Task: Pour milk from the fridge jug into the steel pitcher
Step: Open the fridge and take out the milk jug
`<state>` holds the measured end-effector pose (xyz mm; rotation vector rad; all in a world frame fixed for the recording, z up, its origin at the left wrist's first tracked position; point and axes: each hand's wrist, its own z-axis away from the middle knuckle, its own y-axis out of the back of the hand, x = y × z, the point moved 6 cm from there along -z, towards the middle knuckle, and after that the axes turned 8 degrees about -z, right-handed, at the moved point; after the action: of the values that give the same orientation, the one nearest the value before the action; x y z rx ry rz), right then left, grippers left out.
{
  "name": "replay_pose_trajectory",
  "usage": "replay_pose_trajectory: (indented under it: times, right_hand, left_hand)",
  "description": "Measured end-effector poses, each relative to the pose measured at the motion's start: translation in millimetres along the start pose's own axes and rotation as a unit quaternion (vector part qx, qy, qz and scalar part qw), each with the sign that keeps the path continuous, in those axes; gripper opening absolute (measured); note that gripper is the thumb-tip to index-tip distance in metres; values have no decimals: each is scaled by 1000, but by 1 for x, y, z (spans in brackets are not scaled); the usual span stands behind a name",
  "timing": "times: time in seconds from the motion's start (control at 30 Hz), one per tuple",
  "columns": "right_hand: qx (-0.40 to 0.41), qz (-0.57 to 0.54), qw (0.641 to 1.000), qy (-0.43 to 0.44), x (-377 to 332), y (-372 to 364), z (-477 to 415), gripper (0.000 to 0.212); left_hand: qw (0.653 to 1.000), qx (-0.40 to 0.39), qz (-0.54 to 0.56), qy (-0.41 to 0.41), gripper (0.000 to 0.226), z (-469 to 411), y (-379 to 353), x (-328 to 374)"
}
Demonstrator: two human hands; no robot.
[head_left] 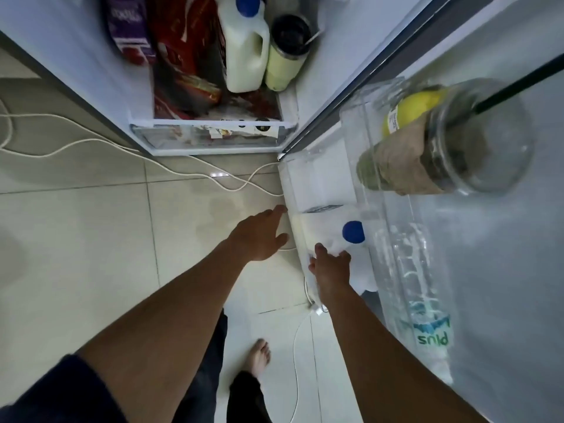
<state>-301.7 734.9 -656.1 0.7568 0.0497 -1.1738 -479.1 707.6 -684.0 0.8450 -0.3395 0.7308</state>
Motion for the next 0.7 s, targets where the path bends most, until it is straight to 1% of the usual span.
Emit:
replay_pose_trajectory:
  times: [0.13, 0.2, 0.27, 0.33, 0.43, 0.57, 0.63, 0.7]
  right_hand:
    - [-28, -151, 987, -50, 3, -6, -14, 53]
    - [-44, -165, 984, -54, 0, -7, -20, 52]
    - [-38, -131, 990, -25, -6, -5, -23, 50]
    - [-7, -83, 996, 18, -13, -5, -23, 46]
    - [37, -5, 996, 84, -23, -8, -8, 37]
    - [48, 85, 969, 226, -33, -9, 23, 25]
    - [52, 114, 955, 270, -39, -5, 37, 19]
    - [49, 134, 942, 305, -48, 0, 49, 18]
  left_hand:
    - [1000, -12, 5, 5, 61, -8, -7, -9]
    - [1000, -16, 6, 6, 60, -10, -8, -13]
    - [1000, -20, 8, 8, 60, -11, -7, -16]
    - [1000, -20, 12, 12, 61, -11, -5, -21]
    - [1000, -20, 13, 19, 64, -7, 1, -28]
    - [1000, -13, 9, 23, 71, -2, 16, -32]
    - [1000, -5, 13, 24, 78, 4, 26, -30]
    - [1000, 2, 24, 19, 87, 12, 37, -26]
